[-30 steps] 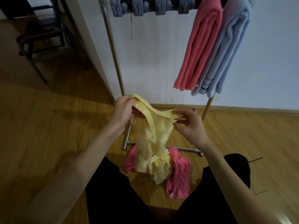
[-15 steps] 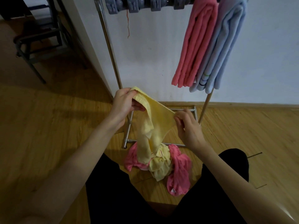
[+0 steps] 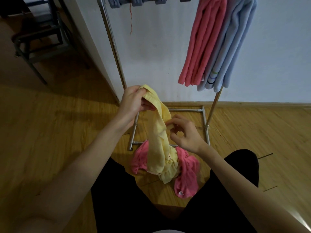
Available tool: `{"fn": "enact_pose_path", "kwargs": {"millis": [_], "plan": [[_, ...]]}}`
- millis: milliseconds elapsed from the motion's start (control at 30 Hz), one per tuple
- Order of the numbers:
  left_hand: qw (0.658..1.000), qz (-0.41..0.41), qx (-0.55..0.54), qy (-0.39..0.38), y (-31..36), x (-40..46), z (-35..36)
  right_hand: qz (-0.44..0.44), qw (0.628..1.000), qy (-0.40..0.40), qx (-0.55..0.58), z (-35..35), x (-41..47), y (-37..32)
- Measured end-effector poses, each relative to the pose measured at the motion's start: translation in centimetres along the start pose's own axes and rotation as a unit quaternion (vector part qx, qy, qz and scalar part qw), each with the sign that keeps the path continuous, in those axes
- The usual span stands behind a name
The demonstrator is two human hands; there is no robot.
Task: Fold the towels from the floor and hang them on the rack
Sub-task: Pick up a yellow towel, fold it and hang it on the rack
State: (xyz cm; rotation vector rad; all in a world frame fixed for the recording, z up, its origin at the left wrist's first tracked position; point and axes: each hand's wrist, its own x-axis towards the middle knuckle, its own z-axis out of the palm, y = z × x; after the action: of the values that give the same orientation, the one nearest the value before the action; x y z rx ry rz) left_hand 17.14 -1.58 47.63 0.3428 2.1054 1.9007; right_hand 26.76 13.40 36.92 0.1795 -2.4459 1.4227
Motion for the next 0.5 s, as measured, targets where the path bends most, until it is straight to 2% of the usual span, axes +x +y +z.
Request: {"fn": "enact_pose_path", "kwargs": {"millis": [100, 333, 500], "plan": [[1.000, 0.003, -0.010, 0.000, 0.1, 0.0, 0.4, -0.002, 1.000, 0.008, 0.022, 0.1, 0.3, -0.8], [1.000, 0.007, -0.009, 0.012, 0.0, 0.6, 0.6, -0.014, 0.999, 0.051, -0.005, 0.6, 0.9, -0.6], [0.995, 0.002, 0.091, 0.036, -1.5, 2.1, -1.5, -0.014, 0.995, 0.088, -0.032, -1.3, 0.6, 0.1]]}}
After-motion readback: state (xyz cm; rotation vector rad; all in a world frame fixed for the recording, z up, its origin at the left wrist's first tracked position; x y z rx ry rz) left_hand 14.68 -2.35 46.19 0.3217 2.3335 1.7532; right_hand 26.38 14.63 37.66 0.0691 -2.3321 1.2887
